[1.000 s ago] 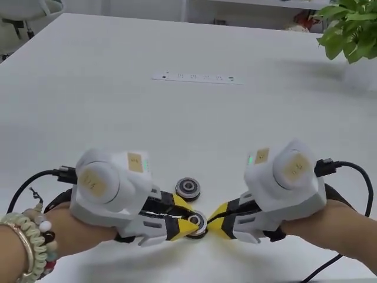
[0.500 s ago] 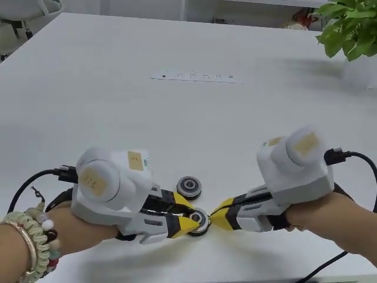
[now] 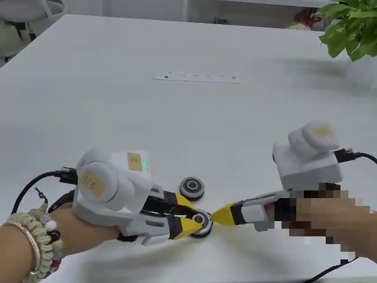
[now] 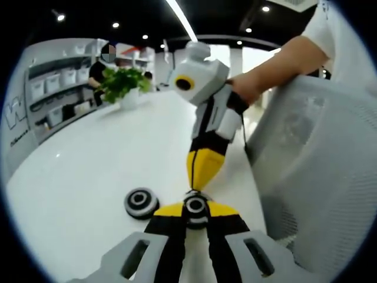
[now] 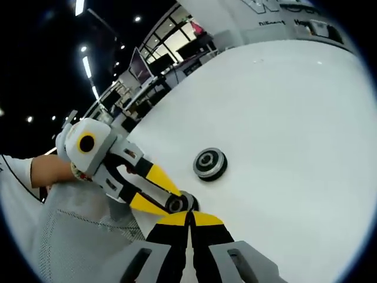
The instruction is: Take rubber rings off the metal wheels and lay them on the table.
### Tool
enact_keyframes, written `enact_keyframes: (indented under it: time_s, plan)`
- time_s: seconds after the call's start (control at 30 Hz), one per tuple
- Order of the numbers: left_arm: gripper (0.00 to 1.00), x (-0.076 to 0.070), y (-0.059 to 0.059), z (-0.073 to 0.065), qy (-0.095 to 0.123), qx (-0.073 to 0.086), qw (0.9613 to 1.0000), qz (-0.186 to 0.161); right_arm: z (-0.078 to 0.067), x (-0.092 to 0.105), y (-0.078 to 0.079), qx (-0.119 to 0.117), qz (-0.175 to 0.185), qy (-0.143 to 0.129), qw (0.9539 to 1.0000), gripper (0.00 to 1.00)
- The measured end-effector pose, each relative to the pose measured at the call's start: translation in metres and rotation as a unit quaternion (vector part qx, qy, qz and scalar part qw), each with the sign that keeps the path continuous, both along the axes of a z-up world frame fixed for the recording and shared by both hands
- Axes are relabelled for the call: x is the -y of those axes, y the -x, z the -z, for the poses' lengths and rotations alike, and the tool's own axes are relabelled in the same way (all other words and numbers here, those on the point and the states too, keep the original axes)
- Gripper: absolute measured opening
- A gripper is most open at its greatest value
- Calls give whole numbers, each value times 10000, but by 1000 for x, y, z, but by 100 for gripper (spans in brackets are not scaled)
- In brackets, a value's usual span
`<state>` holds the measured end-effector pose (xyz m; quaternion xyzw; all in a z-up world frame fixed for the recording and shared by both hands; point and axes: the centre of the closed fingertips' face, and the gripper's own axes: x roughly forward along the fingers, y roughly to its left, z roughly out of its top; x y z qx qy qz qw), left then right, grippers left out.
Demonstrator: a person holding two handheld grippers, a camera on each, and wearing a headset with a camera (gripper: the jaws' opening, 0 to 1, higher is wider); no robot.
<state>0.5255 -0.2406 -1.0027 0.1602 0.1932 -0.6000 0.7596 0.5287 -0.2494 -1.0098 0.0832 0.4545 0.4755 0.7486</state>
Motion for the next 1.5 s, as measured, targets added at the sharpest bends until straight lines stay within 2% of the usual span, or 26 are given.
enact_keyframes:
  time_s: [0.13,0.43,0.77,1.5]
  plan:
    - [14,0,0,0,11,0,10000,9,-1,-1,3,-165,93,-63,9998,0]
    - [14,1,1,0,29,7,10000,17,-3,-1,4,-376,236,-186,9988,0]
    - [14,1,0,0,4,66,10000,26,-4,-3,5,-326,220,-187,9991,0]
    - [14,0,0,0,43,47,10000,-23,-9,-10,6,-367,238,-342,9985,0]
